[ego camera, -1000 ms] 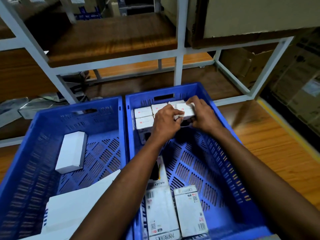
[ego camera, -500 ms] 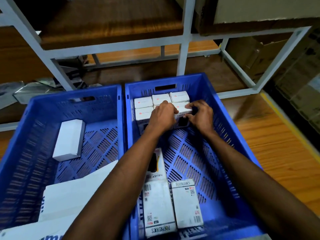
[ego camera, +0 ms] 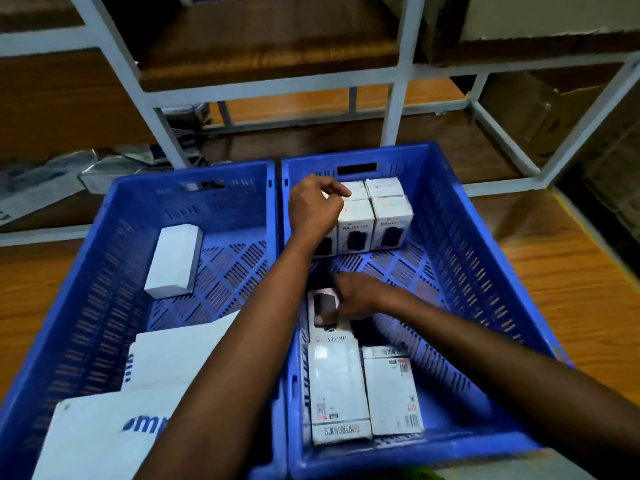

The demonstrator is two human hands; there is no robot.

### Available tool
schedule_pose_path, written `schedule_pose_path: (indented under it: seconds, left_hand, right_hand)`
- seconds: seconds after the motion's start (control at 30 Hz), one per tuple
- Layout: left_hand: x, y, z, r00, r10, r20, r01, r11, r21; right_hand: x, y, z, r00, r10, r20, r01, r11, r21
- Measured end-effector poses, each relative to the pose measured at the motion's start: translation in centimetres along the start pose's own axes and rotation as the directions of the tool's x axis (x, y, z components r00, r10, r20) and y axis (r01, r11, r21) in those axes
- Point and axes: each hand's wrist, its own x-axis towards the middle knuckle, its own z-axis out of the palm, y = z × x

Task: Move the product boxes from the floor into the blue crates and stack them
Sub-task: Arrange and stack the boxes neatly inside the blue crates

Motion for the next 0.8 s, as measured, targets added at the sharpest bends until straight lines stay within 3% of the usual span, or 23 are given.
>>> schedule_pose_path:
  seconds: [0.1,0.2,0.3,0.37,0.43,0.5,0.53,0.57,0.63,0.7,0.73,0.8]
  left_hand:
    - [0.1,-0.3,0.1,0.999,0.040,-0.010,-0.040,0.999,-0.016]
    - [0.1,-0.3,0.3,0.997,0.076,-0.027,-0.077,0.997,-0.026]
    - [0.3,-0.1,0.4,0.992,0.078,-0.098,-0.091,0.987,-0.129]
    - [0.2,0.2,-0.1,0.982,0.041,-0.182,-0.082,0.971,-0.226]
    - [0.1,0.6,-0.4,0.974,-0.027,-0.223,-0.056,0.932,-0.358]
    - [-0.1,1.1,-0.4,0.990,-0.092,-0.107,0.027,0.868,-0.495]
    - [-0.3,1.5,-0.4,0.995,-0.093,-0.022,0.068,0.848,-0.526]
    - [-0.6,1.8,-0.2,0.995,-0.076,0.065,0.099,0.827,-0.554]
    - [-1.1,2.3,0.0,0.980,-0.040,0.193,0.157,0.748,-0.645]
    - [-1.1,2.4,-0.3,0.976,-0.024,0.216,0.172,0.692,-0.701]
    - [-0.9,2.0,-0.5,0.976,-0.009,0.217,0.159,0.707,-0.689]
    - [-0.5,1.1,-0.7,0.970,0.063,0.235,0.091,0.802,-0.591]
  right_hand:
    - [-0.2,0.4,-1.6,0.999,0.010,-0.038,-0.006,0.996,0.085]
    - [-1.5,1.4,-4.9,0.996,0.018,-0.088,0.008,0.956,0.295]
    - [-3.0,2.9,-8.0,0.949,0.146,-0.281,0.037,0.831,0.555]
    - [-4.1,3.6,-9.9,0.838,0.290,-0.462,0.173,0.662,0.729]
    - [-4.8,4.5,-11.1,0.751,0.392,-0.531,0.396,0.376,0.838]
    - [-5.0,5.3,-11.2,0.782,0.406,-0.473,0.517,0.004,0.856]
    - [-4.9,5.4,-10.8,0.814,0.382,-0.437,0.516,-0.131,0.846]
    - [-4.7,5.4,-10.4,0.841,0.351,-0.411,0.494,-0.190,0.849]
    - [-4.3,5.0,-9.7,0.881,0.307,-0.361,0.413,-0.123,0.903]
    - [-4.1,4.5,-9.5,0.901,0.303,-0.310,0.315,0.034,0.949]
    - [-4.0,4.6,-9.6,0.894,0.317,-0.317,0.291,0.129,0.948]
    - [-3.8,5.5,-9.7,0.794,0.359,-0.491,0.308,0.459,0.833]
